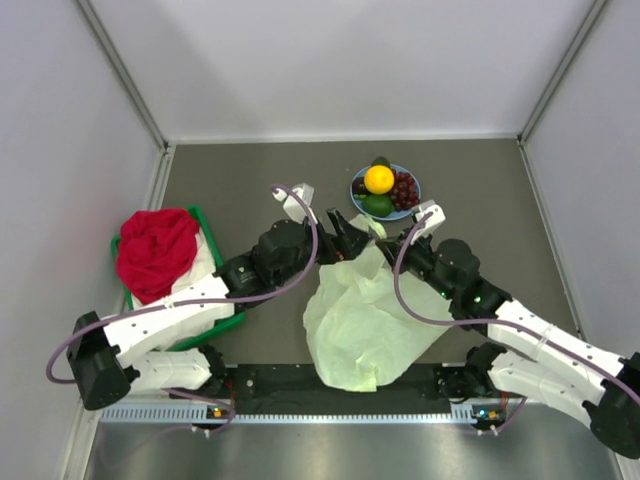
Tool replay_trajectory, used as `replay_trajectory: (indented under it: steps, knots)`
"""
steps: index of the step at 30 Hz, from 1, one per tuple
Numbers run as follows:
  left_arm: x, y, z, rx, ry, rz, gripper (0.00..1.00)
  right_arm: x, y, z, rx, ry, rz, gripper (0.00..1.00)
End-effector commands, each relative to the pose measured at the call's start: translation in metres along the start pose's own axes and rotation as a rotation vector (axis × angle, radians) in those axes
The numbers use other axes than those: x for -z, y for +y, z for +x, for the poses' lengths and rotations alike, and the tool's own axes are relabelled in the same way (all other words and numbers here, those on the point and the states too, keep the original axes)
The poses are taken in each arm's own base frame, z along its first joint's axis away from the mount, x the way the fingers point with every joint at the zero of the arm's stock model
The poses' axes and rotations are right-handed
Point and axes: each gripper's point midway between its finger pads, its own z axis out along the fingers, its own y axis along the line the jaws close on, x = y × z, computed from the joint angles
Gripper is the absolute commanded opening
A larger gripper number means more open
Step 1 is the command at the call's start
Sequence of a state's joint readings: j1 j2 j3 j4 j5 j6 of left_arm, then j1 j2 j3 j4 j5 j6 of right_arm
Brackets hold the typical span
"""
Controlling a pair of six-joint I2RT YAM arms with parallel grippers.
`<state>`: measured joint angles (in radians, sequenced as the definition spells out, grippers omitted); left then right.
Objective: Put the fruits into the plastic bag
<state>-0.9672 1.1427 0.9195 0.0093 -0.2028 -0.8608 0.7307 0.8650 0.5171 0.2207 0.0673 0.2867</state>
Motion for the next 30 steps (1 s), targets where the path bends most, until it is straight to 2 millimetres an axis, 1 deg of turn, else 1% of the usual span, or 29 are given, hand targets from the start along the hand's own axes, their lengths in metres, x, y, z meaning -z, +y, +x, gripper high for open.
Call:
replay_trajectory:
  steps: [1, 3, 4, 7, 8, 9, 12, 17, 19, 21, 23, 24, 26, 27, 28, 30]
  knots:
    - [-0.007, -0.028, -0.008, 0.103, -0.019, 0.107, 0.94, 0.001, 0.006, -0.009, 0.035, -0.051, -0.013, 0.0]
    - [-0.012, -0.028, -0.007, 0.102, -0.01, 0.104, 0.94, -0.001, 0.007, -0.008, 0.039, -0.05, -0.014, 0.0]
    - [-0.017, -0.025, -0.001, 0.099, 0.013, 0.097, 0.94, -0.001, 0.007, -0.007, 0.04, -0.05, -0.016, 0.0]
    - [-0.027, -0.018, 0.006, 0.119, 0.041, 0.089, 0.94, -0.003, 0.01, -0.005, 0.055, -0.042, -0.034, 0.0]
    - [-0.029, -0.016, 0.006, 0.127, 0.04, 0.092, 0.94, -0.003, 0.01, -0.004, 0.06, -0.037, -0.034, 0.0]
    - [-0.033, -0.011, 0.01, 0.132, 0.05, 0.082, 0.94, -0.004, 0.01, -0.003, 0.065, -0.035, -0.035, 0.0]
    - [-0.04, -0.005, 0.012, 0.143, 0.061, 0.073, 0.94, -0.004, 0.015, 0.0, 0.091, -0.029, -0.057, 0.0]
    - [-0.048, -0.009, 0.004, 0.16, 0.031, 0.103, 0.92, -0.005, 0.024, 0.009, 0.133, 0.002, -0.088, 0.0]
    - [-0.053, -0.006, 0.005, 0.156, 0.039, 0.098, 0.9, -0.006, 0.026, 0.012, 0.141, 0.006, -0.093, 0.0]
    - [-0.057, -0.007, 0.007, 0.15, 0.053, 0.109, 0.81, -0.006, 0.03, 0.012, 0.144, 0.009, -0.102, 0.0]
    - [-0.06, -0.007, 0.004, 0.137, 0.053, 0.11, 0.68, -0.006, 0.031, 0.013, 0.142, 0.015, -0.104, 0.0]
    - [-0.061, -0.004, 0.006, 0.131, 0.059, 0.098, 0.57, -0.006, 0.032, 0.013, 0.139, 0.016, -0.107, 0.0]
    - [-0.06, -0.005, 0.008, 0.111, 0.084, 0.109, 0.47, -0.005, 0.033, 0.012, 0.139, 0.015, -0.11, 0.0]
    - [-0.059, -0.002, 0.009, 0.105, 0.094, 0.094, 0.4, -0.004, 0.034, 0.011, 0.136, 0.013, -0.114, 0.0]
    - [-0.059, 0.001, 0.008, 0.091, 0.093, 0.088, 0.28, -0.004, 0.034, 0.009, 0.134, 0.009, -0.113, 0.0]
    - [-0.058, 0.004, 0.005, 0.082, 0.091, 0.088, 0.16, -0.003, 0.035, 0.009, 0.131, 0.014, -0.113, 0.0]
